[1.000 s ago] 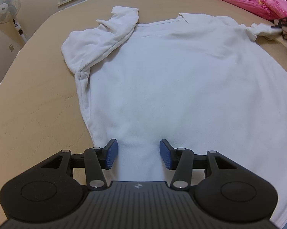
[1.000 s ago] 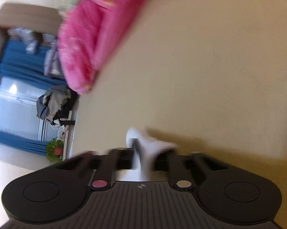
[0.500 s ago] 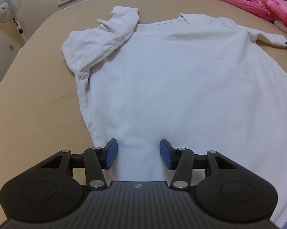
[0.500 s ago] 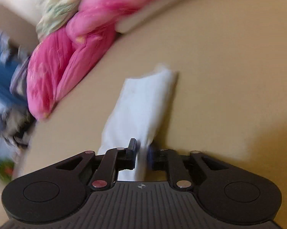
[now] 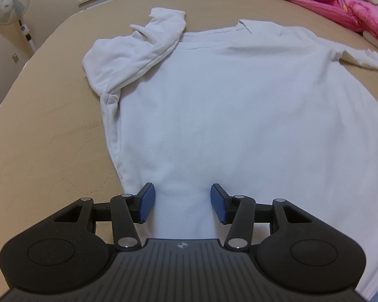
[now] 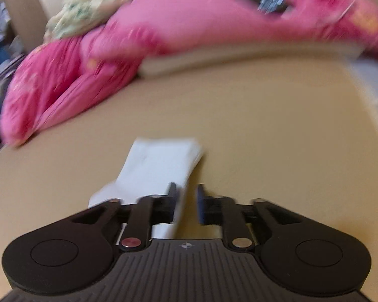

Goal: Fold small clothes

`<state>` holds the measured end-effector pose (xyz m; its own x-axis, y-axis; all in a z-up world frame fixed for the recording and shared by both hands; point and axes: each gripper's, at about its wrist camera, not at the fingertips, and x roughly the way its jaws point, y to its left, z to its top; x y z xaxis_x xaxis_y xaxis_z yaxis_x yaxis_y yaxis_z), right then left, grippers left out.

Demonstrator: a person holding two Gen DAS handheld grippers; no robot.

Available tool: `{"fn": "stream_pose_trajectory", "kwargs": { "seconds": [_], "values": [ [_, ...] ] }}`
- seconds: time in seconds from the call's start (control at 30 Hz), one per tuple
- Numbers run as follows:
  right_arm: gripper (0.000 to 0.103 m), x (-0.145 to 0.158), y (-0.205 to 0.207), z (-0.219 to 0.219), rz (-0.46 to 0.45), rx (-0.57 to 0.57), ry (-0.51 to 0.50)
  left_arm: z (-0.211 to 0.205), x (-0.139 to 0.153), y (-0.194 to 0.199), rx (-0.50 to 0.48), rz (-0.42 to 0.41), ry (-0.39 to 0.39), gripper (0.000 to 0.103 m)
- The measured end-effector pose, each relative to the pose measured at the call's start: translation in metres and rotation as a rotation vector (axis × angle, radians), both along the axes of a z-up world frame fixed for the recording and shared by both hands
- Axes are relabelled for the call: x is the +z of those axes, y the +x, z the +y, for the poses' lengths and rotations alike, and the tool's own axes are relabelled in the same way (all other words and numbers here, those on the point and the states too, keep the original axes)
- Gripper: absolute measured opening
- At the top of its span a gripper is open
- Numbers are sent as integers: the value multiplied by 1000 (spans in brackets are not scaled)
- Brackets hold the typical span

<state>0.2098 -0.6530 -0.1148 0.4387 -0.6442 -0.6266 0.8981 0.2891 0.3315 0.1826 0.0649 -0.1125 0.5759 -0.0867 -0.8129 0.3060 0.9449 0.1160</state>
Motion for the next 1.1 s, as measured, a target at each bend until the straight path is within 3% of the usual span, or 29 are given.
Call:
{"fn": "stream_pose_trajectory", "kwargs": {
  "seconds": [0.07,0.13,0.23,0.3,0.43,0.53,0.67,0.73,0.83,0.93,1.03,1.1],
  "values": [
    [28,28,-4,14,-28,-32,-77,4,5,2,26,-2,-30,55],
    [28,57,-4,31,-94,42,-119,8,11,1,49,-37,-41,55],
    [37,99,-6,79,-199,259,-163,17,23,1,91,-107,-61,55],
    [48,123,-5,117,-241,443,-175,25,31,1,126,-145,-85,55],
    [51,145,-10,195,-222,790,-111,31,49,-8,142,-245,-91,39],
    [51,138,-15,244,-167,963,10,28,63,-20,97,-317,-77,21],
    [48,95,-8,301,-59,1214,106,21,87,-7,78,-314,-109,15],
    [47,65,6,322,120,1238,119,10,104,15,100,-319,-104,15],
    [41,46,19,329,173,1273,84,-6,127,56,142,-320,-151,15],
    [40,28,26,335,257,1279,119,-30,141,103,171,-326,-155,15],
    [43,28,28,350,318,1321,65,-57,138,154,181,-295,-165,15],
    [43,29,31,349,327,1314,93,-80,127,193,171,-272,-158,15]
  ]
}}
